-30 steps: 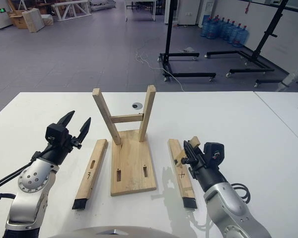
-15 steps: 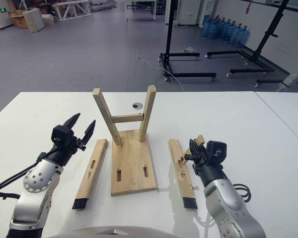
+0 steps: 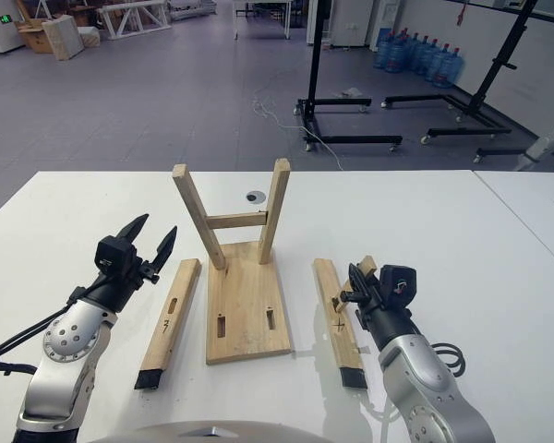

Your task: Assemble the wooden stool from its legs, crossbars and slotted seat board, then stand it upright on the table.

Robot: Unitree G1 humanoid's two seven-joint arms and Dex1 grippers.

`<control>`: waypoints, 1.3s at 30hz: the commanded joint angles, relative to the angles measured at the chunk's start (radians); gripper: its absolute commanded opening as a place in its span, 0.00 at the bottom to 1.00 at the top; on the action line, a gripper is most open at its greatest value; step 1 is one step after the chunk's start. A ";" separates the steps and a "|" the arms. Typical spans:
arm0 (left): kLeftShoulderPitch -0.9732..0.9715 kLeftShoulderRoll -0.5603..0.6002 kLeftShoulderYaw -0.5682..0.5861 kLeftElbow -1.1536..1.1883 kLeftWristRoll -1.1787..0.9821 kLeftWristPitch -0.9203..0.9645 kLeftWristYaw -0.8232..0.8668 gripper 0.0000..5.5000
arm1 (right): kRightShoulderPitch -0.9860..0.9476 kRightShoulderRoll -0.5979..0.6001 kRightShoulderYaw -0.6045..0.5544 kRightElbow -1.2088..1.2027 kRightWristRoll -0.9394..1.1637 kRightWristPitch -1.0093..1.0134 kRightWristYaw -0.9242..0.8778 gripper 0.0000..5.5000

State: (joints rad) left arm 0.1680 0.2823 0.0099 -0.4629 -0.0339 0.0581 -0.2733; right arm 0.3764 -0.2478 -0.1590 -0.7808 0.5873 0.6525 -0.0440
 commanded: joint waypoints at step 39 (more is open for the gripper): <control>-0.037 0.021 0.005 0.042 0.004 -0.013 -0.017 0.51 | -0.023 0.006 0.074 0.121 -0.163 -0.099 0.123 0.07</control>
State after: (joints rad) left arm 0.1521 0.2912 0.0152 -0.4380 -0.0333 0.0516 -0.2793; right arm 0.3464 -0.2442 -0.0981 -0.6874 0.4425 0.5487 0.0771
